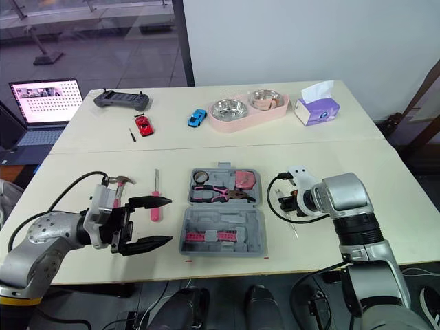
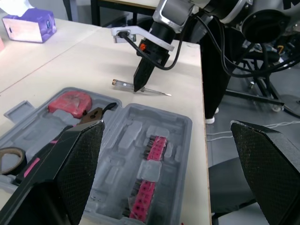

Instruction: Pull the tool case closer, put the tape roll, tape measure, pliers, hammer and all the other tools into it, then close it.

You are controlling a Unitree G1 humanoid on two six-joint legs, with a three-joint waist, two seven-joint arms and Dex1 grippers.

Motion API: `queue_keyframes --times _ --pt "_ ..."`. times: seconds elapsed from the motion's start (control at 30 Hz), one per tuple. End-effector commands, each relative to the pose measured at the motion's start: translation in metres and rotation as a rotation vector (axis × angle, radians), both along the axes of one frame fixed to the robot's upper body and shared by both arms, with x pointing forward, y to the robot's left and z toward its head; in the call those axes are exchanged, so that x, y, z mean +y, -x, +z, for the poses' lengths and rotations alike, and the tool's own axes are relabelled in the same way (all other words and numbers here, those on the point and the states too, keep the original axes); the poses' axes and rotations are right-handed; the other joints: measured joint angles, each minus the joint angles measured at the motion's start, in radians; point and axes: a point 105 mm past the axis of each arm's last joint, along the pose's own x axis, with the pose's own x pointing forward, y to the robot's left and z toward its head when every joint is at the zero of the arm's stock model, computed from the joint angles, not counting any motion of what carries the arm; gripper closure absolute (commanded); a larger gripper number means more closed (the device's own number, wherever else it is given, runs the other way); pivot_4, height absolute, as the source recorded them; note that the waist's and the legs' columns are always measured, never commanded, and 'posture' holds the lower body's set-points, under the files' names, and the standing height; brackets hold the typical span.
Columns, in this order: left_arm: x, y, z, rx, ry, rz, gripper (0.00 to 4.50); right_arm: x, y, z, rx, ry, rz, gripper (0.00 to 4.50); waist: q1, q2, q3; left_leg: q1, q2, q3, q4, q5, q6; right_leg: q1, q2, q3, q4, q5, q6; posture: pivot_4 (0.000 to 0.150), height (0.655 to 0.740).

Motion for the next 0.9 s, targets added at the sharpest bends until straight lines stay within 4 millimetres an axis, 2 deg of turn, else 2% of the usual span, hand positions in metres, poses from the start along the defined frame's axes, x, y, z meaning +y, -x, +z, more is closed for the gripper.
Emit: queue_keyframes --times 0.03,0.1,0.13,0.17,0.37,0.53,0.6,0.7,0.9 --pt "0.001 0.001 0.006 -0.029 -0.011 -0.006 0.0 -0.009 0.001 -0.009 -0.049 0.034 -0.073 4.47 0.0 0.0 0.0 0.002 0.0 0.0 0.0 0.0 0.0 0.001 0.0 0.0 0.0 0.0 0.0 0.15 0.74" --pt "0.001 0.001 0.006 -0.028 -0.009 -0.005 0.0 -0.005 0.002 -0.015 -0.103 0.03 -0.087 4.47 -0.001 -0.006 -0.004 0.005 0.0 0.0 -0.002 0.0 0.001 0.004 0.0 0.0 0.0 0.0 0.0 0.15 0.74" --pt "0.001 0.001 0.006 -0.029 -0.008 -0.002 0.0 0.002 0.007 -0.02 -0.11 0.003 -0.086 3.48 -0.002 -0.007 -0.004 0.007 0.0 0.0 -0.003 0.0 0.001 0.006 0.0 0.0 0.0 0.0 0.0 0.15 0.74" --pt "0.002 0.0 0.007 -0.037 -0.008 0.006 0.0 0.007 0.01 -0.022 -0.131 -0.005 -0.082 3.16 -0.002 -0.009 -0.006 0.008 0.001 0.0 -0.003 -0.001 0.001 0.007 0.001 0.0 0.0 0.0 0.001 0.15 0.74" --pt "0.005 0.0 0.014 -0.046 0.004 0.032 0.0 0.013 0.022 -0.012 -0.36 0.041 -0.066 0.09 0.001 -0.009 -0.008 0.009 0.001 0.0 -0.002 -0.001 0.001 0.007 0.001 0.0 0.0 -0.001 0.001 0.15 0.74" --pt "0.007 0.001 0.015 -0.044 -0.001 0.046 0.0 0.02 0.04 -0.018 -0.534 0.167 0.067 0.03 -0.002 -0.009 -0.008 0.009 0.0 0.0 -0.004 -0.001 0.001 0.007 0.001 0.0 0.0 -0.002 0.002 0.15 0.74" --pt "0.006 0.001 0.017 -0.046 0.0 0.047 0.0 0.014 0.046 -0.026 -0.556 0.189 0.088 0.03 -0.004 -0.009 -0.008 0.009 0.001 0.0 -0.003 -0.001 0.001 0.006 0.001 0.0 0.0 -0.002 0.002 0.15 0.74" --pt "0.006 -0.001 0.018 -0.051 0.001 0.052 0.0 0.0 0.05 -0.037 -0.564 0.13 0.031 0.03 -0.003 -0.009 -0.008 0.009 0.001 0.0 -0.003 -0.001 0.001 0.007 0.002 0.0 0.0 -0.002 0.002 0.15 0.74" --pt "0.002 -0.004 0.02 -0.054 0.008 0.044 0.0 0.001 0.044 -0.042 -0.595 0.035 0.043 0.03 -0.002 -0.009 -0.008 0.009 0.001 0.0 -0.003 -0.001 0.001 0.007 0.003 0.0 0.0 -0.003 0.0 0.15 0.74"
